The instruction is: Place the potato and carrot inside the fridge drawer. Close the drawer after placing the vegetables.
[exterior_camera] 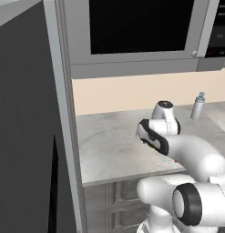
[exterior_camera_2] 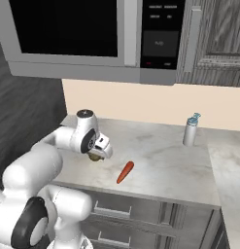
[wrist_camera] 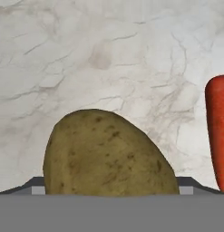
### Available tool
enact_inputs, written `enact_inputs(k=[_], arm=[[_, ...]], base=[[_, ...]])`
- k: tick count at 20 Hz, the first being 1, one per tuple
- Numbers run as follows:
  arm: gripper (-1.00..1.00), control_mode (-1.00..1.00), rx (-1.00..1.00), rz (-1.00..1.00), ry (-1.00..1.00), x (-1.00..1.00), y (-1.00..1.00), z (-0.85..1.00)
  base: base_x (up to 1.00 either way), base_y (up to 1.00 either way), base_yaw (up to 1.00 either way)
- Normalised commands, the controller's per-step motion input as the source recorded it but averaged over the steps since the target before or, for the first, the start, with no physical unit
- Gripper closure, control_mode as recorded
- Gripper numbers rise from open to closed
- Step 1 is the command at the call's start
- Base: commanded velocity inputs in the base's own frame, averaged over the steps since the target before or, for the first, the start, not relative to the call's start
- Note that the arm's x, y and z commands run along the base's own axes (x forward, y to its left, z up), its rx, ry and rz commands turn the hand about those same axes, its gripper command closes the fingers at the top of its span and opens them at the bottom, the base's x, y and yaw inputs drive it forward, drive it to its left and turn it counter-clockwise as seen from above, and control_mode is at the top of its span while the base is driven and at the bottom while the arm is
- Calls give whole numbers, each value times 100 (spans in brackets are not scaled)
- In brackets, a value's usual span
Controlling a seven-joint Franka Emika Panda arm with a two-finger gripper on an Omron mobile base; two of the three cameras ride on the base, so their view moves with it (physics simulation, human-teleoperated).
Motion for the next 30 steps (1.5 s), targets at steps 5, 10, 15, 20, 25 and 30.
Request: enact_inputs(k=[5,10,15,20,25,30], arm=[[100,-100,-6,0,-17,-42,17,100],[100,-100,-2,0,-5,-72,17,100],[100,-100,0,0,0,-70,7,36],[100,-100,0,-2,0,-14,0,0],[100,-100,0,0,-8,-26,-9,-1],[100,-100,1,3,-3,-37,-27,0]], base=[[0,0,0],[0,0,0],[0,0,0],[0,0,0],[0,0,0],[0,0,0]])
